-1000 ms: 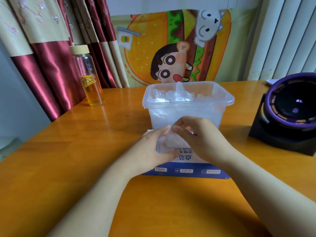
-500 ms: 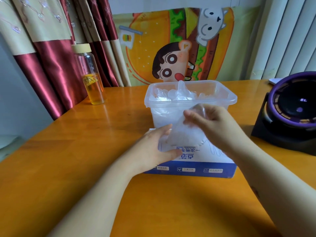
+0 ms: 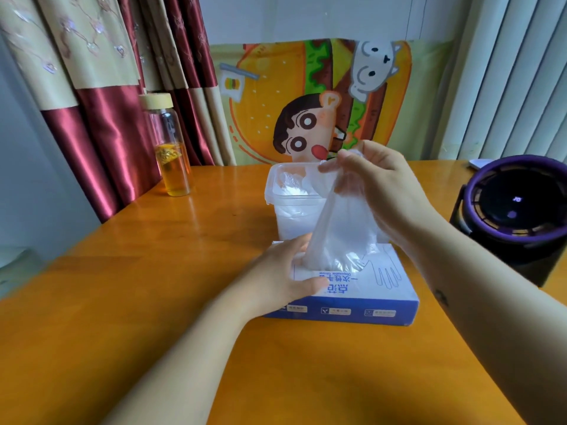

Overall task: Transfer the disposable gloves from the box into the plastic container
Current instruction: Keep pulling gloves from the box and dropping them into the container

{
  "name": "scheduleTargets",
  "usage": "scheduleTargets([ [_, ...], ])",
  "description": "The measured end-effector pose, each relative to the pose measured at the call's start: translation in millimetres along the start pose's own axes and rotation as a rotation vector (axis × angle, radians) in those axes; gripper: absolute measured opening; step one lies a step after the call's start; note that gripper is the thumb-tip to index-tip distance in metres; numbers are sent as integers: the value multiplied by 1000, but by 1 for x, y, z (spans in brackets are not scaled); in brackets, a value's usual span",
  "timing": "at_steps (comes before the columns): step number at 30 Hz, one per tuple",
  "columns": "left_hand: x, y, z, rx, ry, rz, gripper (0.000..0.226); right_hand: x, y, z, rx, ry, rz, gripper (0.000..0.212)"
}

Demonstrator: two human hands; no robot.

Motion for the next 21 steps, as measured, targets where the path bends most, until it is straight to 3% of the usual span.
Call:
scheduleTargets([
  [11,11,16,-3,-164,48,-129,72,-63,10,-38,77,-84,-335,18],
  [13,14,31,-4,-246,37,2,79,-72,10,-46,-1,-138,-378,13],
  [15,13,57,-2,-260,49,279,99,-72,6,-48,-131,-238,-385,12],
  [18,17,97,-3,-98,24,706,132,-68,-3,-48,-323,-370,-361,16],
  [21,26,116,-20,56,-23,867,153,-63,-14,-54,-427,-440,-396,13],
])
Point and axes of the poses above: each hand's wrist, its own z-axis away from the middle knuckle, its own y-axis out of the back of the hand, x = y × z, the point moved 6 cm from there along -z, towards the middle knuckle, and after that the axes turned 10 degrees about -z, right-handed, at the moved point
